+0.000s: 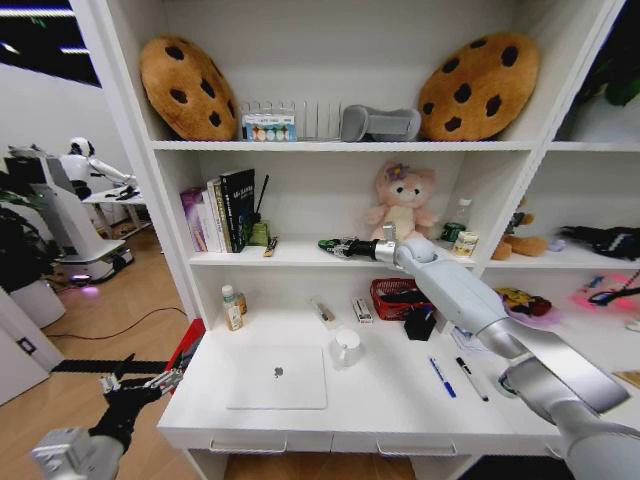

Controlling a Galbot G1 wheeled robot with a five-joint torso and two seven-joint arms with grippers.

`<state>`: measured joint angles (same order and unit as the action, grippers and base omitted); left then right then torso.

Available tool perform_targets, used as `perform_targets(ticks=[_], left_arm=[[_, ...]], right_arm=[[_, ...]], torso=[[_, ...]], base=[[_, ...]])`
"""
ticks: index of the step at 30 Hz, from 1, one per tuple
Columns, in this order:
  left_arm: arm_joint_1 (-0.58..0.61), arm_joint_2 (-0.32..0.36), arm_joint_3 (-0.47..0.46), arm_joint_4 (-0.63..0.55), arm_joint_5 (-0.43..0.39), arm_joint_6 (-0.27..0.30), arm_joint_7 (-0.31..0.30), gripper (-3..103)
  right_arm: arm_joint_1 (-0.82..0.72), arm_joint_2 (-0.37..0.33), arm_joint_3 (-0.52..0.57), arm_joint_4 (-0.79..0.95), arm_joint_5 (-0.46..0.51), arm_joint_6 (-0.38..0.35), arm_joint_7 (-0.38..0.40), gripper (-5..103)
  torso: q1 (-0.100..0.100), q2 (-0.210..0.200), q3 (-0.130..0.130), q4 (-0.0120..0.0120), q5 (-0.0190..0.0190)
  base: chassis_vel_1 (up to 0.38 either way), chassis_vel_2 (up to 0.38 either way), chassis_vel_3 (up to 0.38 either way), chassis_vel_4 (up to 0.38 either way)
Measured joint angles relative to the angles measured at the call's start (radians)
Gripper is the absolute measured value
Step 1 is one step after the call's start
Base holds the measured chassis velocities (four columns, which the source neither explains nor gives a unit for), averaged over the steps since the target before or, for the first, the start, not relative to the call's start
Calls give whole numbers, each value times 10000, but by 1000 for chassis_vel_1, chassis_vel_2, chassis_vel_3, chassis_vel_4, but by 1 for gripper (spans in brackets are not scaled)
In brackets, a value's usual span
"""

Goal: Organize the objects on the table.

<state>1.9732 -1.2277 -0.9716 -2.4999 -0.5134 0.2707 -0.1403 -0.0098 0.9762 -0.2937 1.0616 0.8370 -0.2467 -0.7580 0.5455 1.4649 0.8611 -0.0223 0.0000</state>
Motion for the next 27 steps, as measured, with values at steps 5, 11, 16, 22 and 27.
perform_targets(ticks=[5, 11, 16, 22, 27], left_arm=[[0, 0, 0, 0, 0, 0, -2, 100], [0, 1, 0, -2, 0, 1, 5, 100], [-1, 2, -1, -3, 0, 0, 6, 100], [0, 0, -1, -1, -1, 1, 2, 100], [0, 1, -1, -2, 0, 1, 4, 100]], right_arm=[[-297, -220, 447, 616, 343, -11, 71, 76], [-1681, -1405, 2048, 3683, 17, 1037, 922, 96], [-5146, -3473, 5241, 7333, 321, 1545, 2948, 100], [-12231, -2835, 11910, 9550, -149, 1124, 3935, 100], [-15921, -978, 14510, 10283, -1083, 1410, 4649, 100]], torso=[[1, -1, 1, 5, 3], [1, -1, 0, 6, 3], [-1, 1, -3, -9, 4], [-1, 1, -3, 2, 0], [-1, 2, -2, -6, -1]], base=[[0, 0, 0, 0], [0, 0, 0, 0], [0, 0, 0, 0], [0, 0, 0, 0], [0, 0, 0, 0]])
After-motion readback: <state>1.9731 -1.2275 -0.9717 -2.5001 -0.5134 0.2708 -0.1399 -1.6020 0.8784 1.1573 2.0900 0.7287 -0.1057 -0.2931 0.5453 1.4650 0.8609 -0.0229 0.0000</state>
